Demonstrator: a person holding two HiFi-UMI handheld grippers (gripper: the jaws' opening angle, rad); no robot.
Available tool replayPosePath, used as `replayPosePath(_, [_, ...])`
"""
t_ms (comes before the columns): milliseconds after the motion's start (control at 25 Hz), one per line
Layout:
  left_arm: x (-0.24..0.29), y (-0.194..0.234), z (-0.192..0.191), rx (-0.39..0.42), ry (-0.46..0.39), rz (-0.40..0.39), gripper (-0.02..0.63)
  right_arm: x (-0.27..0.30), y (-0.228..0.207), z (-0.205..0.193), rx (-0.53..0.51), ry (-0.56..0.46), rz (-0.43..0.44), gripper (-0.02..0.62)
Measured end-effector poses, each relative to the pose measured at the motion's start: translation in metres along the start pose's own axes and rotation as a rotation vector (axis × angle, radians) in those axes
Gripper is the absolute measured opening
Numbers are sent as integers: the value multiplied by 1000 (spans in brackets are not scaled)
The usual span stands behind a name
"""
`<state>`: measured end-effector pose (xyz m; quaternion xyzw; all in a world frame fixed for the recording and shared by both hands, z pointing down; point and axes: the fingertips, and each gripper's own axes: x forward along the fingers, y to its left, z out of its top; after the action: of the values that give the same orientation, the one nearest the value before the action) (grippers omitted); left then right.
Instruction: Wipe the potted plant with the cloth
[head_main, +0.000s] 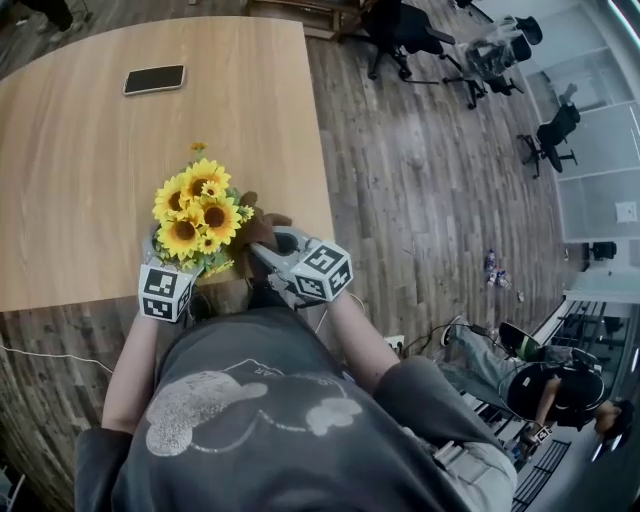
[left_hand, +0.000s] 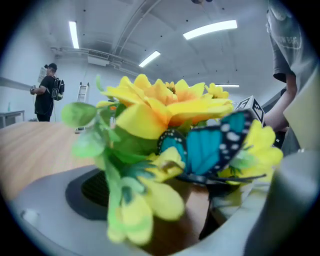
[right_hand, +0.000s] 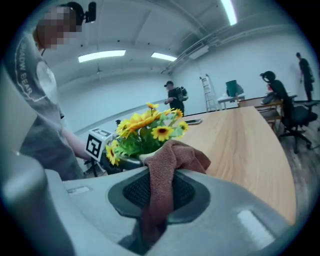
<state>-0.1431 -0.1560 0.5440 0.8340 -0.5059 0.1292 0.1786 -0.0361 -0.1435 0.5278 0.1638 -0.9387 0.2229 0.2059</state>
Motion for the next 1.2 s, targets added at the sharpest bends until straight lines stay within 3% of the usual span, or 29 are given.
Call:
replayPosePath(160, [-27,3,-3,-25,-28,-4,600,-28,-18,8,76,-103,-207,58])
replayPosePath(400, [-75,5,-4,-57,-88,-31,455,-88,-13,6,109,-198,-469,58])
replayPosePath(560, [-101,20,-1,-32,-126,35,389,-116,-2,8,119,-289,-572,58])
replayPosePath(760, [-127,33,4,-79,-152,113,268,-120,1,20,146,-360,-580,58])
replayPosePath(1080, [-154,2,19,-86,-177,157,35,-119,44,28,79,-425,-458,58])
replayPosePath(1200, [-170,-21,25,-92,-207,198,18,-129,64,13,63,-411,-417,58])
